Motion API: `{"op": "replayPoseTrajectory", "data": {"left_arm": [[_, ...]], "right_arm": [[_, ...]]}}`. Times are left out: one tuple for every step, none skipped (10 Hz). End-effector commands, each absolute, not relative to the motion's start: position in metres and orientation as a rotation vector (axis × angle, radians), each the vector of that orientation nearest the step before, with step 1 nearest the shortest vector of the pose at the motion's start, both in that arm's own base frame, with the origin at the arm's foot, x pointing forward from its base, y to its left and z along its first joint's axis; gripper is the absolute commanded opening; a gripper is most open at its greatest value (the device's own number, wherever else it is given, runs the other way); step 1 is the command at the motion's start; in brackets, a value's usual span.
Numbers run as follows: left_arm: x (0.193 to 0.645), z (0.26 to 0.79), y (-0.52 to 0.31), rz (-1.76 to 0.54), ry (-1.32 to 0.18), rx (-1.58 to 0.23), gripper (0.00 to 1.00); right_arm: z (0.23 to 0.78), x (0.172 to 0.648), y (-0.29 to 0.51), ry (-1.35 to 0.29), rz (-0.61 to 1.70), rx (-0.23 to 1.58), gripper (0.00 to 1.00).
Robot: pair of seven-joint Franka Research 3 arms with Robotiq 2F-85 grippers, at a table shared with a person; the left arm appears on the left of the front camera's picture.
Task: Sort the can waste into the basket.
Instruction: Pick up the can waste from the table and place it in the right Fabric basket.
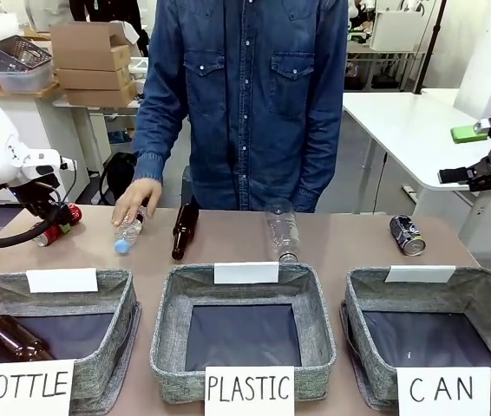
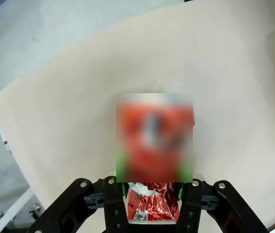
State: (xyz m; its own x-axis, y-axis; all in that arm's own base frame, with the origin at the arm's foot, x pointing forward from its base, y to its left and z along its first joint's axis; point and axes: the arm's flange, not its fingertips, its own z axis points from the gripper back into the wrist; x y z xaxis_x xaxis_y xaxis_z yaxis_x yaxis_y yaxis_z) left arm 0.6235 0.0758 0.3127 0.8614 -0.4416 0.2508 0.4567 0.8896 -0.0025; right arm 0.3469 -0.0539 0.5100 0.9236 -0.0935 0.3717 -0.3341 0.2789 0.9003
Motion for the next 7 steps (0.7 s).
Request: {"op": "replayPoseTrajectory", "data": {"left_arm": [[0.623, 0.314, 0.077, -0.481, -0.233, -0.049, 0.0], [0.623, 0.315, 0.077, -0.481, -0.233, -0.052, 0.0], [0.622, 0.319, 0.077, -0.458, -0.226, -0.057, 0.0], [0.615, 0.335, 0.081, -0.427, -0.24, -0.053, 0.0], [0.601, 0.365, 0.087, -0.401, -0.258, -0.089, 0.0], [0.564, 0.423, 0.097, -0.375, -0.31, -0.125, 0.0], [0.519, 0.476, 0.105, -0.374, -0.357, -0.192, 0.0]], "right_arm": [[0.511, 0.349, -0.052, -0.417, 0.185, 1.307, 1.0], [0.511, 0.349, -0.052, -0.417, 0.185, 1.307, 1.0], [0.511, 0.349, -0.052, -0.417, 0.185, 1.307, 1.0], [0.511, 0.349, -0.052, -0.417, 0.185, 1.307, 1.0], [0.511, 0.349, -0.052, -0.417, 0.185, 1.307, 1.0], [0.511, 0.349, -0.052, -0.417, 0.185, 1.307, 1.0], [0.511, 0.349, -0.052, -0.417, 0.185, 1.307, 1.0]]}}
